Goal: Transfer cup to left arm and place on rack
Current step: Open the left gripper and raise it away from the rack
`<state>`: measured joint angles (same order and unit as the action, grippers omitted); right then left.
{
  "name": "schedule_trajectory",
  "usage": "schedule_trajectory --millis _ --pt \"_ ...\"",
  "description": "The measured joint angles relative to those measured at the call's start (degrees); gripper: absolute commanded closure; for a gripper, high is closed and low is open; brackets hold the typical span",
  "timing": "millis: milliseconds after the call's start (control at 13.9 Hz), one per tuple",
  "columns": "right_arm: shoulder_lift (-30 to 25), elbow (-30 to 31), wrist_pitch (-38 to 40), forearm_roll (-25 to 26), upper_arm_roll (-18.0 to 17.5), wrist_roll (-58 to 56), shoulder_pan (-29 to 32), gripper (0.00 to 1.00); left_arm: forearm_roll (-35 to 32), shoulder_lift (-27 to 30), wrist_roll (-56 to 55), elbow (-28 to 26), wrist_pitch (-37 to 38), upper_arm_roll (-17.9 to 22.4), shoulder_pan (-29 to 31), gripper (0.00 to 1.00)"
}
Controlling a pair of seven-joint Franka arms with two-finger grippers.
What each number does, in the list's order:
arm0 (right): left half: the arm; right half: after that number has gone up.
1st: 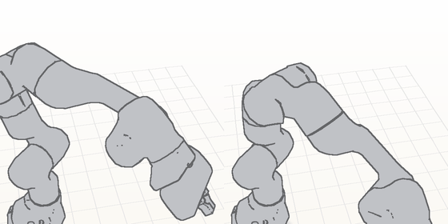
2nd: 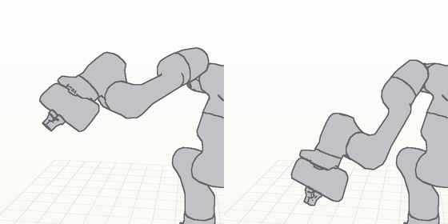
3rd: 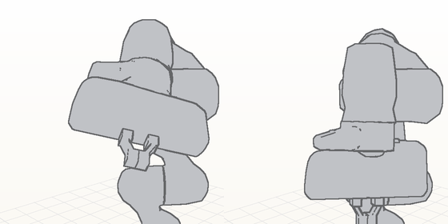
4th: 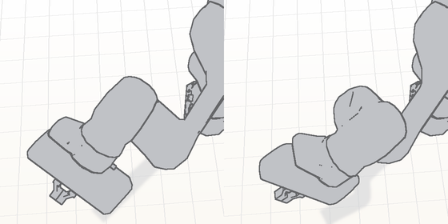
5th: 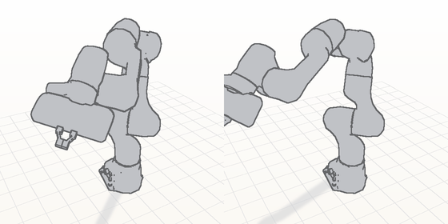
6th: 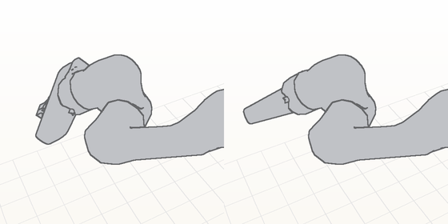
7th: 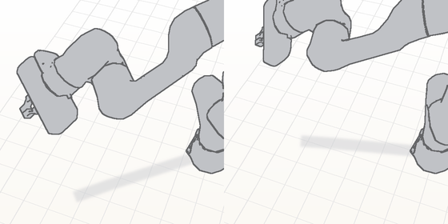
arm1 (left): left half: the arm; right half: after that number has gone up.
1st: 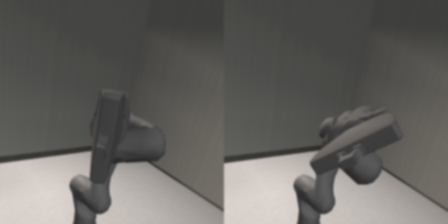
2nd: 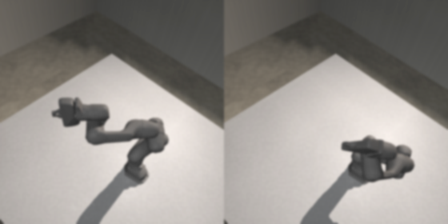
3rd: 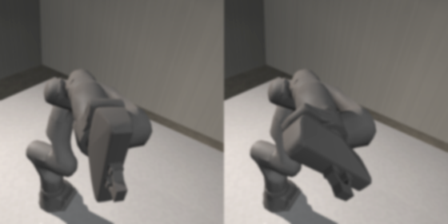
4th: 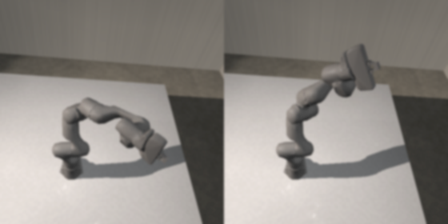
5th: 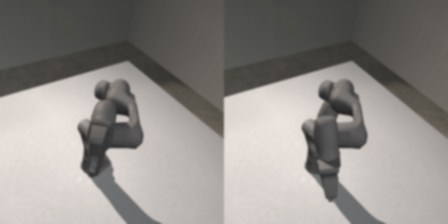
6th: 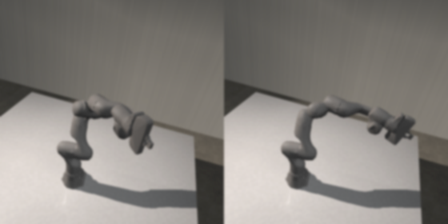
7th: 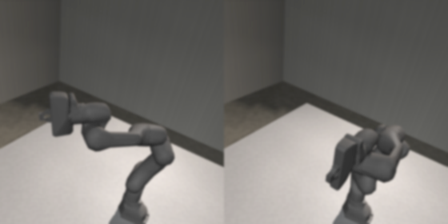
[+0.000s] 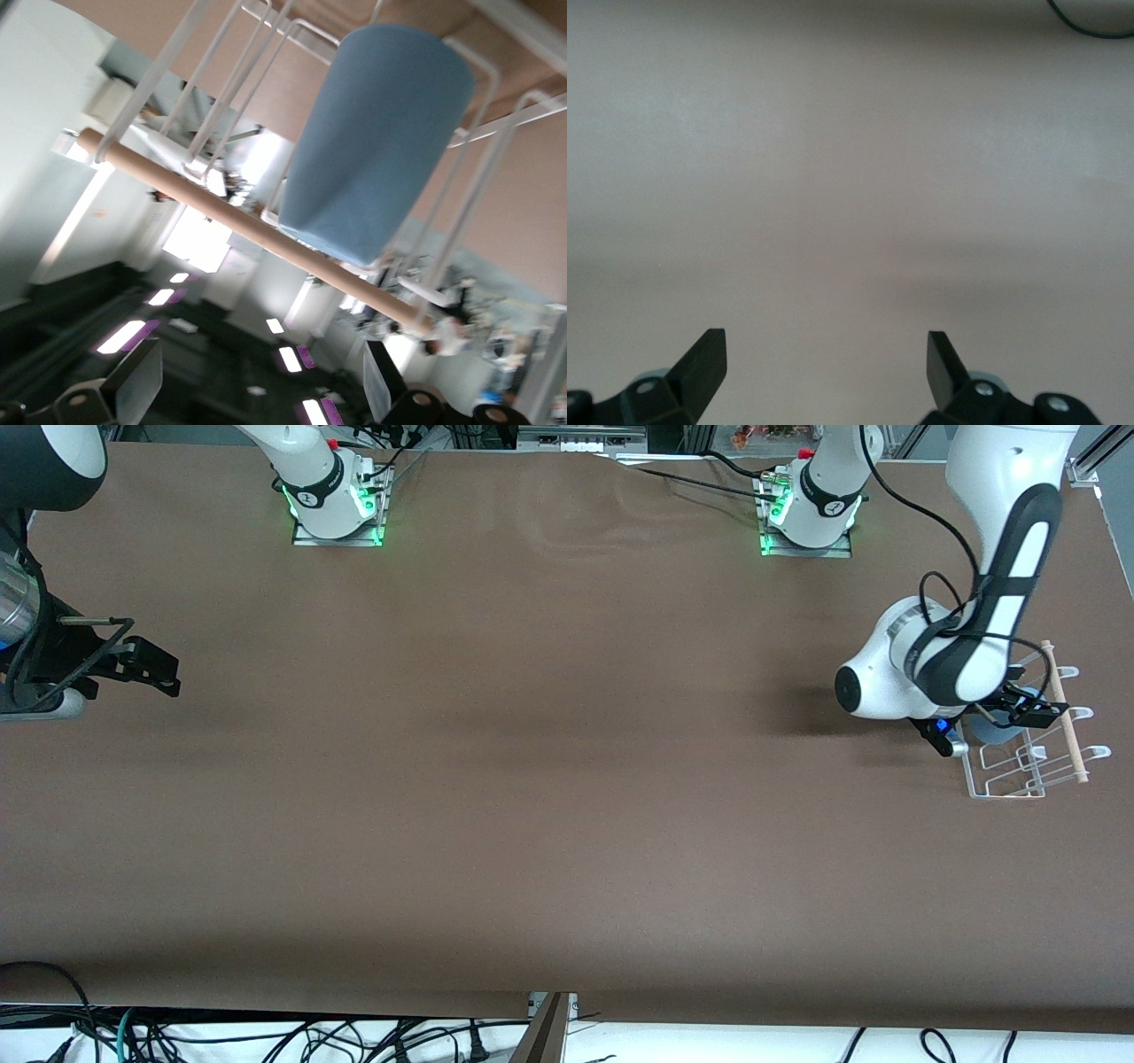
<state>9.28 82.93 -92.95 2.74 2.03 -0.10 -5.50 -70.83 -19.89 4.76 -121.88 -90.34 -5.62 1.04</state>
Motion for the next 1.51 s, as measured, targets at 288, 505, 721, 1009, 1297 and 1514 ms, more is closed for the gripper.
schedule_trajectory --millis 288,505,721,1009,1297,1514 --pt "0.0 0.0 0.0 0.0 0.0 0.0 0.0 0.0 20.77 0.74 -0.03 11.37 4.76 -2.13 -0.29 0.0" --pt "0.01 0.0 0.0 0.0 0.0 0.0 0.0 0.0 38.1 0.85 -1.88 21.11 8.64 -2.11 -0.28 0.0" --pt "0.01 0.0 0.0 0.0 0.0 0.0 0.0 0.0 51.82 1.1 -4.75 31.14 12.74 -2.09 -0.25 0.0" --pt "0.02 0.0 0.01 0.0 0.0 0.0 0.01 0.0 62.07 1.25 -10.63 39.46 12.9 -2.46 -0.28 0.0" --pt "0.02 0.0 0.02 0.0 0.0 0.0 0.01 0.0 68.94 4.38 -11.2 43.84 3.14 -1.58 0.11 0.0" --pt "0.02 0.0 0.02 0.0 0.0 0.0 0.02 0.0 70.71 12.64 -11.2 33.39 -9.38 -0.04 -0.37 0.0"
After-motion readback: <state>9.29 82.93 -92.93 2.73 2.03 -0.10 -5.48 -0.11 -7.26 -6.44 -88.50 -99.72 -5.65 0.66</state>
